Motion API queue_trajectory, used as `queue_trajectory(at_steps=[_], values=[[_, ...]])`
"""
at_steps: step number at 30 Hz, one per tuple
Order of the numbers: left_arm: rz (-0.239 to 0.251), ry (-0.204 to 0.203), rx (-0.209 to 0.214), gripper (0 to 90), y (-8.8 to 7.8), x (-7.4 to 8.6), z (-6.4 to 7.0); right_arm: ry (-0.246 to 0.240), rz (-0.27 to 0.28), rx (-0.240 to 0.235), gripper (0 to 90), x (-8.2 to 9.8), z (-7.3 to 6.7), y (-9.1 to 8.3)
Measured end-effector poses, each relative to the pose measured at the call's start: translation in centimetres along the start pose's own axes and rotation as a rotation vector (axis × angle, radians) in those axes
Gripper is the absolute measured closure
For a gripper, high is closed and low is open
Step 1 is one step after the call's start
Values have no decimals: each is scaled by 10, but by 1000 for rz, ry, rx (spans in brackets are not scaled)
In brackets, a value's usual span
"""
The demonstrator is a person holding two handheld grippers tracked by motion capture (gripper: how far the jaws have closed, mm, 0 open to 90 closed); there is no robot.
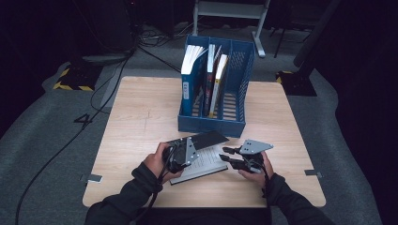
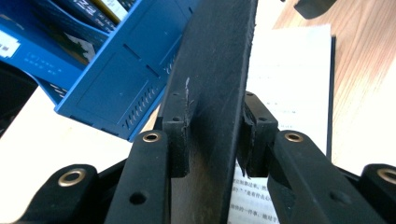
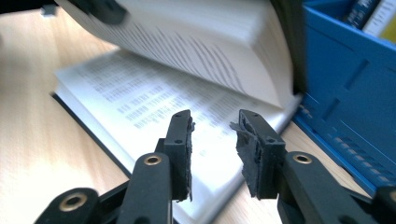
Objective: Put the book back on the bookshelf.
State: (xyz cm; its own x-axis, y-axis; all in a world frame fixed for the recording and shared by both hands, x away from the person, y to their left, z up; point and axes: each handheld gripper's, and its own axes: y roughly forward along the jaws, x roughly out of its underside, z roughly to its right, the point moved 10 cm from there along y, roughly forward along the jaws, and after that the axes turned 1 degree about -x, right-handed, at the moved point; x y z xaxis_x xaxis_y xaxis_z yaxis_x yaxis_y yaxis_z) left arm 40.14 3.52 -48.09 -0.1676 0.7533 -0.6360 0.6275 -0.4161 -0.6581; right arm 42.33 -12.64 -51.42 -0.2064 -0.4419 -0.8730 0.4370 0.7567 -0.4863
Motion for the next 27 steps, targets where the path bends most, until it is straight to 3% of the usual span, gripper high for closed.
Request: queue_trajectory(at_steps=[5, 6, 10, 14, 22, 27], values=[[21, 9, 19, 693, -5, 4, -2, 1, -16, 23, 622, 6, 13, -5], [26, 34, 42, 692, -6, 5, -1, 11, -6, 40, 592, 2, 20, -7], [6, 91, 96, 689, -12, 11, 1, -4, 16, 21, 545, -8, 22, -7], [24, 78, 140, 681, -17, 15, -2, -53, 10, -7, 511, -15, 15, 1], [22, 55, 151, 666, -17, 17, -4, -133, 12, -35, 573, -23, 3, 16], [3, 53, 110, 663, -17, 17, -11, -189, 22, -16, 662, -26, 1, 13]])
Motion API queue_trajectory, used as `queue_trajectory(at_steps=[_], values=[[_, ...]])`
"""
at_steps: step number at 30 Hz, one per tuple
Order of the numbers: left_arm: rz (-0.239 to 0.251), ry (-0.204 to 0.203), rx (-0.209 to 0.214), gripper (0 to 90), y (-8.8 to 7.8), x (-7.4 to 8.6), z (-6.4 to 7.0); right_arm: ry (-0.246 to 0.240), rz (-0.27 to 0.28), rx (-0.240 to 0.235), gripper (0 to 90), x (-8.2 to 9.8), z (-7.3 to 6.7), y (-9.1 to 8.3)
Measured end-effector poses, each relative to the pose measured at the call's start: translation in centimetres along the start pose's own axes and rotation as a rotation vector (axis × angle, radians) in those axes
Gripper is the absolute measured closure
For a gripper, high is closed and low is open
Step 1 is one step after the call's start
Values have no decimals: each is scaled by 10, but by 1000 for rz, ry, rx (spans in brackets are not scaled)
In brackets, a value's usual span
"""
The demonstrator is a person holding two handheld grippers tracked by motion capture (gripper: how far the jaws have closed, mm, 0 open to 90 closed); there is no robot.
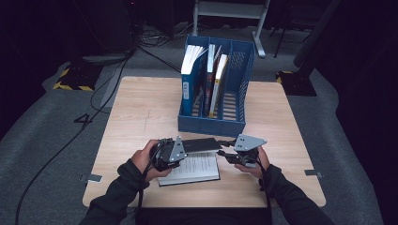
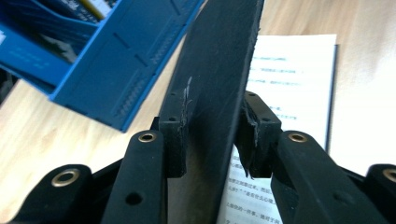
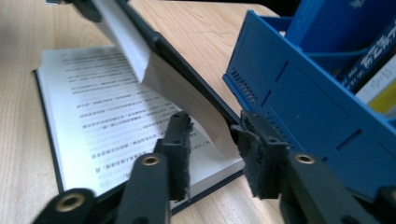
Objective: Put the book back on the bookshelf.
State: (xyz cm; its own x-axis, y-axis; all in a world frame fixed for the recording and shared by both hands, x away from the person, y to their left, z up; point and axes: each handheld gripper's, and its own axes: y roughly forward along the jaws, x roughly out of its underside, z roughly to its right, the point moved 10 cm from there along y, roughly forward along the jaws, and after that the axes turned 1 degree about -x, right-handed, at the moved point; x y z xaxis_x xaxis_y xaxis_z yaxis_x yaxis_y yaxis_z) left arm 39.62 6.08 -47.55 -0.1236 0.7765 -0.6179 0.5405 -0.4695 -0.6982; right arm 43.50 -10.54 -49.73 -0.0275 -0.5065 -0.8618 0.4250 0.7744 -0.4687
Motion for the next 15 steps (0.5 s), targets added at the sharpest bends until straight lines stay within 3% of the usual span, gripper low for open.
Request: queue_trajectory(at_steps=[3, 9, 12, 15], values=[[-9, 3, 11, 650, 0, 4, -1, -50, -3, -4, 683, -2, -4, -2], [-68, 21, -23, 612, 9, 3, 2, -122, -20, -12, 699, -4, -12, -4], [-105, 52, -51, 603, 15, -3, 8, -133, -24, -24, 700, -5, -17, -3], [-105, 29, -63, 588, 18, -7, 11, -123, -25, -24, 699, -5, -17, -3]])
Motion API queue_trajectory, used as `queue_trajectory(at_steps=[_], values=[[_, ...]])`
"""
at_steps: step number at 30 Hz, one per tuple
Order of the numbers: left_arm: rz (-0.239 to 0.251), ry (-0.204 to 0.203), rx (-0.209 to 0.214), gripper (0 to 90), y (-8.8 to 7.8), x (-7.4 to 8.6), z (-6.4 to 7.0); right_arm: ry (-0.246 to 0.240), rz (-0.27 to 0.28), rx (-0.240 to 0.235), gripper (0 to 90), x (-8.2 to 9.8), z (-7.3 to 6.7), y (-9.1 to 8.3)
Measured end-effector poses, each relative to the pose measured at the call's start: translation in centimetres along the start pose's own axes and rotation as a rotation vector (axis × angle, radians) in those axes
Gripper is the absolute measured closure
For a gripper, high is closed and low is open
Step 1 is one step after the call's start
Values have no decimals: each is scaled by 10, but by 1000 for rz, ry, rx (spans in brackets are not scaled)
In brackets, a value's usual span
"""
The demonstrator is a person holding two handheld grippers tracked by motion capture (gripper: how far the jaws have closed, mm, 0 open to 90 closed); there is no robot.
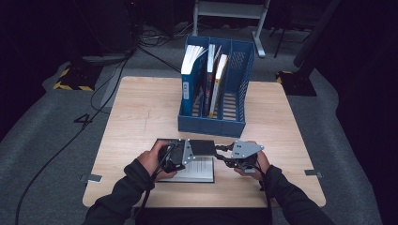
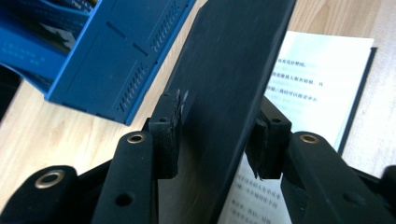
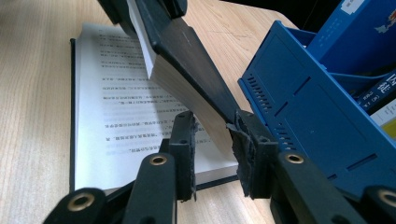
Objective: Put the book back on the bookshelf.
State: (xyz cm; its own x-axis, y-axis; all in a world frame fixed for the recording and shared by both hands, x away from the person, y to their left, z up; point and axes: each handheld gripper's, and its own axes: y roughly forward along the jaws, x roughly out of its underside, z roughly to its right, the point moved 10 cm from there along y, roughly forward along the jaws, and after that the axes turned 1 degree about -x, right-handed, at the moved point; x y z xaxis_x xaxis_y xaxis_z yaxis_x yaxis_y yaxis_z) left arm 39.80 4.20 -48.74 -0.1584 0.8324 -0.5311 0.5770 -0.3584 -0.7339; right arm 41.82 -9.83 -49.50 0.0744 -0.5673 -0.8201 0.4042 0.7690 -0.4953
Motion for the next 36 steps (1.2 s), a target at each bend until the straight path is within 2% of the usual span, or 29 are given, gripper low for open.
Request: queue_trajectory(at_steps=[5, 8, 13, 14, 16, 17, 20, 22, 23, 24, 25, 26, 30, 31, 35, 36], values=[[-18, -31, -39, 564, 8, -12, 11, 8, -14, 1, 689, 0, -4, 1], [-19, -27, -61, 588, 10, -16, 14, 20, -19, 5, 686, 1, -4, 2], [4, -20, -82, 628, 8, -16, 12, 49, -4, 10, 672, -2, -2, 2], [26, -34, -84, 640, 7, -16, 11, 69, 4, 8, 661, -2, -1, 2], [33, -33, -82, 644, 6, -17, 11, 78, 4, 8, 631, -1, 0, 2], [52, -51, -78, 648, 4, -16, 9, 94, -12, 10, 602, 3, 2, 2], [72, -68, -71, 649, 0, -15, 6, 114, -12, 5, 597, 7, 5, 0], [95, -90, -67, 649, -4, -13, 5, 136, -34, 3, 572, 16, 10, -1], [119, -119, -56, 649, -8, -11, 2, 147, -43, -3, 565, 20, 11, -1], [119, -119, -56, 648, -8, -11, 2, 160, -55, -7, 560, 24, 12, 0], [141, -144, -51, 648, -12, -9, -2, 168, -64, -13, 556, 28, 13, 1], [141, -144, -51, 648, -12, -9, -2, 168, -64, -13, 556, 28, 13, 1], [199, -209, -38, 648, -23, -4, -10, 200, -121, -60, 520, 43, 10, 10], [207, -215, -37, 648, -24, -3, -11, 200, -130, -70, 510, 46, 8, 14], [240, -255, -30, 647, -28, -1, -15, 220, -137, -118, 481, 46, -1, 24], [248, -259, -27, 648, -29, -1, -15, 226, -123, -133, 481, 45, -4, 26]])
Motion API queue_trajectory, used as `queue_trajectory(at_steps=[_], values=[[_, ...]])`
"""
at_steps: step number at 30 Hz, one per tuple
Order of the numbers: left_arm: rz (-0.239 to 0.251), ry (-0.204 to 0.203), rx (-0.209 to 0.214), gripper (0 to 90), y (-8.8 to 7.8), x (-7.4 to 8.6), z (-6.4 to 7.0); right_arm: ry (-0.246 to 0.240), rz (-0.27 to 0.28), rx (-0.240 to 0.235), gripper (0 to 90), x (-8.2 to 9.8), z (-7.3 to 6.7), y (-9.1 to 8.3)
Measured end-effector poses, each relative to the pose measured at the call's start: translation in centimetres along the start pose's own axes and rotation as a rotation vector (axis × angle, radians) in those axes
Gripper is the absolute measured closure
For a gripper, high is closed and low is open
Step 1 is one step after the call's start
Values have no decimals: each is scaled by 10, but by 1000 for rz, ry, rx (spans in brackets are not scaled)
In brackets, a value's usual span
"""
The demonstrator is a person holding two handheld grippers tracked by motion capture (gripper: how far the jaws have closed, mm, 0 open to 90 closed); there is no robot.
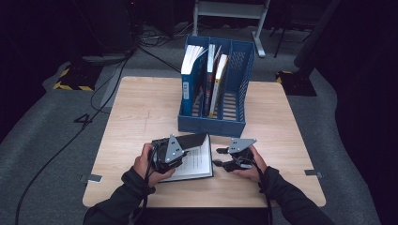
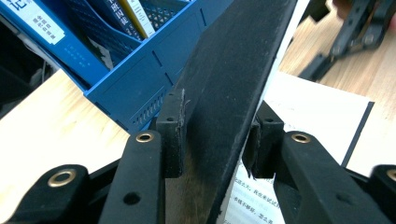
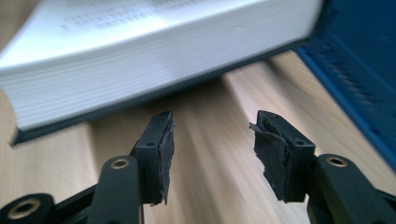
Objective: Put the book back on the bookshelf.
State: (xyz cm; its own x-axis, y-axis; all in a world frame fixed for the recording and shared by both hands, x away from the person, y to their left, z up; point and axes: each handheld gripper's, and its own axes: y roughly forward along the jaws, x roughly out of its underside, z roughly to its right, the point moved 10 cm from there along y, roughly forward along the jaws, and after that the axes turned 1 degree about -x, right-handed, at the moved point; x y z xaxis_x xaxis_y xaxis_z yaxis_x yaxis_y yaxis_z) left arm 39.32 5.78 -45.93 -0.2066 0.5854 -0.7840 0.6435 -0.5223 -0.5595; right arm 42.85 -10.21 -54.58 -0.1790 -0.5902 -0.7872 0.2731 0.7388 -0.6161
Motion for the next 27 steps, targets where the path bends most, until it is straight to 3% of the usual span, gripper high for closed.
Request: queue_trajectory(at_steps=[2, 5, 10, 12, 16, 27], values=[[6, -4, 5, 647, 0, -1, 1, 16, 30, -24, 480, -5, -4, 2], [31, -26, 21, 646, -2, -3, 2, 8, 43, -18, 477, -7, -6, 1], [93, -82, 63, 651, -4, -14, 3, 46, 144, -30, 479, -19, -5, -17], [95, -86, 83, 648, -4, -16, 7, 43, 179, -15, 476, -25, -7, -27], [97, -106, 102, 636, -8, -14, 8, 22, 190, 15, 476, -32, -14, -33], [133, -116, 29, 603, -29, 1, 10, 20, 257, 35, 472, -56, -21, -34]])
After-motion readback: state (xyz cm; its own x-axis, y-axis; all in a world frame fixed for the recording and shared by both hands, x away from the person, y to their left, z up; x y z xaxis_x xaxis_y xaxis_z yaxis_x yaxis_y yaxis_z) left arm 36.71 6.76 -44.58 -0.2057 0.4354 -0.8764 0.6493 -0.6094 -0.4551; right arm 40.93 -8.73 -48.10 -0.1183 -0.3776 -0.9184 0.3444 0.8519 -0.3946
